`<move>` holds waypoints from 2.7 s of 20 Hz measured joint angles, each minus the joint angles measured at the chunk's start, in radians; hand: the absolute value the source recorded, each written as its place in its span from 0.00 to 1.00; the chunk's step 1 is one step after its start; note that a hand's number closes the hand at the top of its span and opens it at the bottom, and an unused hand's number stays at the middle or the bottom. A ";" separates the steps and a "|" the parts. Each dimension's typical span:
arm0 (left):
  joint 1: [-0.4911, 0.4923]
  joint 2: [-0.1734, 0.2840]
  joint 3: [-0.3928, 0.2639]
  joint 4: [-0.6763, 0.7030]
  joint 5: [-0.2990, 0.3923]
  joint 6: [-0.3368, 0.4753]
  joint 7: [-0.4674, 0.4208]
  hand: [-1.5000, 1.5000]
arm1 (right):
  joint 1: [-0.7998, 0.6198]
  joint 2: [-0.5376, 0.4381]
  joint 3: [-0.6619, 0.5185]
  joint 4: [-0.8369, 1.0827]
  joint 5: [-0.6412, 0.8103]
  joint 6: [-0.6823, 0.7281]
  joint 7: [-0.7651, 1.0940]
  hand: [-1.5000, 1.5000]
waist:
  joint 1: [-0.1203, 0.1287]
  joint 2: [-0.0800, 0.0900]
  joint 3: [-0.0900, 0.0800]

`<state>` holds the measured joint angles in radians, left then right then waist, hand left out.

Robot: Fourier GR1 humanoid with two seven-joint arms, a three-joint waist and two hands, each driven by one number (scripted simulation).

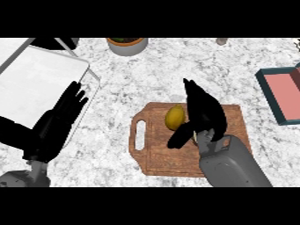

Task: Pick the lemon from the cutting board and place it in the cardboard box

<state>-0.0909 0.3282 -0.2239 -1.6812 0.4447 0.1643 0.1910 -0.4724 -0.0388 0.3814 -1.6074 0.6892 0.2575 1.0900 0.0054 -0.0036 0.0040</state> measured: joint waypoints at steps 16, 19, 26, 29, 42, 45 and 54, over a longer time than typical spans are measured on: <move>0.002 0.009 -0.006 0.002 0.020 -0.018 -0.024 0.50 | -0.057 0.028 -0.001 0.112 0.065 0.009 -0.033 0.00 | 0.001 0.001 0.002; -0.002 0.011 -0.010 0.003 0.015 -0.012 -0.024 0.50 | -0.072 0.029 -0.011 0.139 0.060 0.011 -0.031 0.00 | 0.003 0.001 0.001; -0.006 0.013 -0.014 0.003 0.014 0.002 -0.015 0.50 | -0.105 0.030 -0.023 0.224 0.054 0.006 -0.027 0.00 | 0.005 0.002 0.001; -0.005 0.013 -0.015 0.003 0.016 0.004 -0.020 0.50 | -0.114 0.030 -0.029 0.254 0.055 0.005 -0.029 0.00 | 0.005 0.002 0.001; -0.002 0.022 -0.019 0.003 0.033 -0.006 -0.029 0.50 | -0.099 0.029 -0.022 0.341 0.043 -0.002 -0.050 0.00 | 0.003 0.002 0.003; -0.003 0.025 -0.021 0.001 0.036 -0.004 -0.026 0.50 | -0.090 0.030 -0.018 0.356 0.042 -0.008 -0.053 0.00 | 0.003 0.002 0.002; -0.002 0.026 -0.023 0.000 0.027 0.015 -0.022 0.50 | -0.081 0.029 -0.015 0.414 0.057 -0.037 -0.074 1.00 | 0.001 0.002 0.003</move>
<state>-0.0928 0.3546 -0.2467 -1.6812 0.4719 0.1796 0.1691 -0.5538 -0.0095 0.3663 -1.1938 0.7458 0.2208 1.0155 0.0061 -0.0015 0.0070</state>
